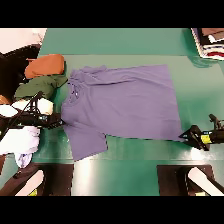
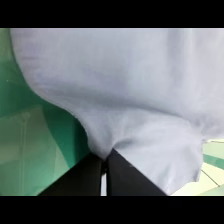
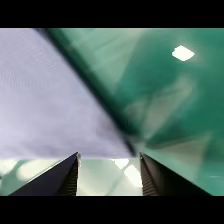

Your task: Fold the shirts.

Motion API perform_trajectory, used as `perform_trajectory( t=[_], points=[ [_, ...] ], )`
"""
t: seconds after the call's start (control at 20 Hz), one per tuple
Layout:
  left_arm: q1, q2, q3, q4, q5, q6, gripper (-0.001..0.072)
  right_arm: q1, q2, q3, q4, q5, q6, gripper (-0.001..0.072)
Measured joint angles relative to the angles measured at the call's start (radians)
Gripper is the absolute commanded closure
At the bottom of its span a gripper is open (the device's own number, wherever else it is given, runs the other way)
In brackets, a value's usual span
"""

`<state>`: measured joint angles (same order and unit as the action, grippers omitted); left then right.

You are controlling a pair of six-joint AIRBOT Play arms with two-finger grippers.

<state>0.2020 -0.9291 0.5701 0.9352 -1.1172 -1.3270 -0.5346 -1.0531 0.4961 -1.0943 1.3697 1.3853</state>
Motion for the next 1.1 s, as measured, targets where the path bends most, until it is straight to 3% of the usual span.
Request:
perform_trajectory(
  t=[0.1, 0.2, 0.25, 0.45, 0.6, 1.1],
  points=[
    [0.000, 0.000, 0.000, 0.000, 0.001, 0.000, 0.0687, 0.027, -0.037, -0.007, 0.016, -0.014, -0.009, 0.0442],
    [0.000, 0.000, 0.000, 0.000, 0.002, 0.000, 0.0687, 0.069, -0.053, -0.010, 0.028, -0.052, -0.016, 0.0639],
    [0.000, 0.000, 0.001, 0.000, 0.002, 0.000, 0.0688, 0.095, -0.052, -0.012, 0.031, -0.080, -0.019, 0.0700],
    [0.000, 0.007, 0.061, 0.000, -0.006, -0.004, 0.0688, 0.195, 0.014, 0.033, 0.004, -0.181, -0.024, 0.0700],
    [0.001, 0.058, 0.221, -0.001, -0.017, -0.023, 0.0687, 0.247, 0.117, 0.193, 0.021, -0.142, -0.021, 0.0701],
    [0.001, 0.173, 1.229, -0.001, -0.025, -0.067, 0.0688, 0.298, 0.309, 1.080, 0.014, -0.075, 0.016, 0.0702]
  ],
)
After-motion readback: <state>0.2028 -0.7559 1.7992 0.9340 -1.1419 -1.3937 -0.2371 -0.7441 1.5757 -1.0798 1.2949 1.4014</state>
